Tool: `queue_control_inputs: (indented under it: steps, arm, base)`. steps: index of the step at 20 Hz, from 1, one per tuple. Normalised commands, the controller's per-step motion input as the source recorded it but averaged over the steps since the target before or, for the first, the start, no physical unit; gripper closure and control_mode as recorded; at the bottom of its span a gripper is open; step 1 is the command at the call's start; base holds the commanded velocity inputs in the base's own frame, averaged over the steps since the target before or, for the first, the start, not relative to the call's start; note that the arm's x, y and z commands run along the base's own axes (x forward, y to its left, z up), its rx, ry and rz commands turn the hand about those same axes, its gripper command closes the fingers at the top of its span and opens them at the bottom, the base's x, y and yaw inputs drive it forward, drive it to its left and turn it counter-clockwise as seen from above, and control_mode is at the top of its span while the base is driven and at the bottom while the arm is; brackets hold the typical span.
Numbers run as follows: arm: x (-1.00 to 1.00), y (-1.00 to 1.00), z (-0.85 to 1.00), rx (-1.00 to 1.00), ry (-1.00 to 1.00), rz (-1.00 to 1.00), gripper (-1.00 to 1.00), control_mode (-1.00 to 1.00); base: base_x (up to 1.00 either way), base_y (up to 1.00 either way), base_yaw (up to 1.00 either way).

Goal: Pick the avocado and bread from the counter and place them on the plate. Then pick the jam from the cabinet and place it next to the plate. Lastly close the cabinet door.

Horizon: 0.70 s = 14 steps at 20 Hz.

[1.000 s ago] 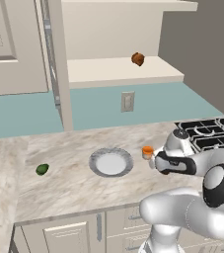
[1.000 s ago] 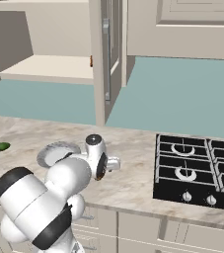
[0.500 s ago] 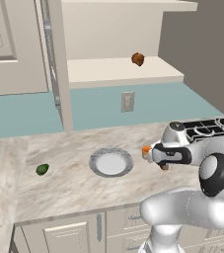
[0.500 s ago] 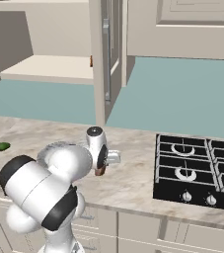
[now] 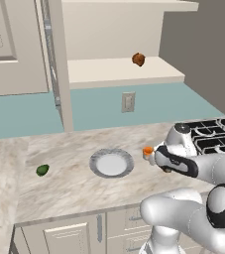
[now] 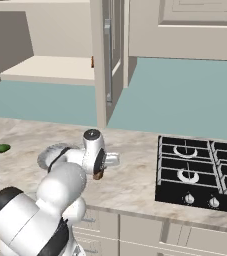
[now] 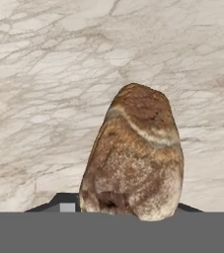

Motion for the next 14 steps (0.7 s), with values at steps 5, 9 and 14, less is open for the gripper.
queue_control_inputs:
  steps: [5, 9, 14]
  arm:
    - [-0.09, 0.22, 0.04, 0.00, -0.05, 0.01, 1.00, -1.00]
    - [0.00, 0.42, 0.15, 0.00, 0.00, 0.02, 1.00, -1.00]
    - [0.00, 0.51, 0.23, 0.00, 0.00, 0.04, 1.00, -1.00]
  base:
    - [0.00, 0.00, 0.00]
    - [0.00, 0.00, 0.00]
    - [0.00, 0.00, 0.00]
